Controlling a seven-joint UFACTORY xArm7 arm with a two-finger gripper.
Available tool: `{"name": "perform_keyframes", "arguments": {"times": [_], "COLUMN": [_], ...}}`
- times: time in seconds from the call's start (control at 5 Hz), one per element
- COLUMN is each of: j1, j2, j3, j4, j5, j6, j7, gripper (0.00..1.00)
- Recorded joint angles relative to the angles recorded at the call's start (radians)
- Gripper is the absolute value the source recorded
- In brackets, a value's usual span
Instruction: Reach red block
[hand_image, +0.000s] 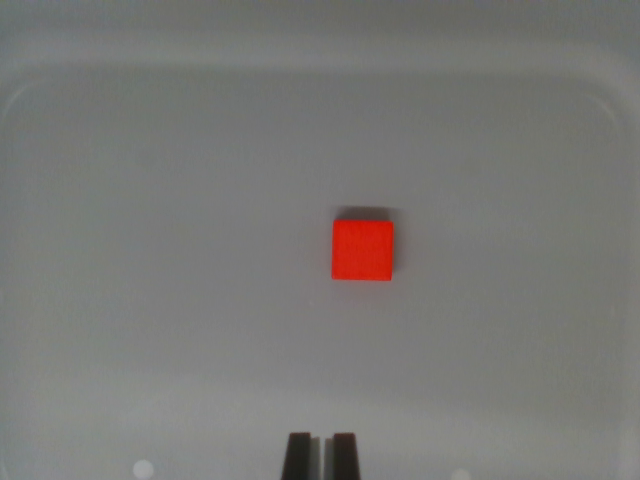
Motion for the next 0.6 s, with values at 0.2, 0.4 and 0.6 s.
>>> {"name": "perform_keyframes", "arguments": {"times": [0.2,0.4,0.6], "j1": [-0.0018,-0.0018,-0.0038], "j2": [0.014,0.014,0.029], "j3": [0.0,0.0,0.0], "j4": [-0.014,-0.014,-0.029], "j5": [0.0011,0.0011,0.0022], "j6": [-0.028,-0.028,-0.058], "j7": [-0.003,-0.003,-0.006], "gripper": [0.0,0.0,0.0]}}
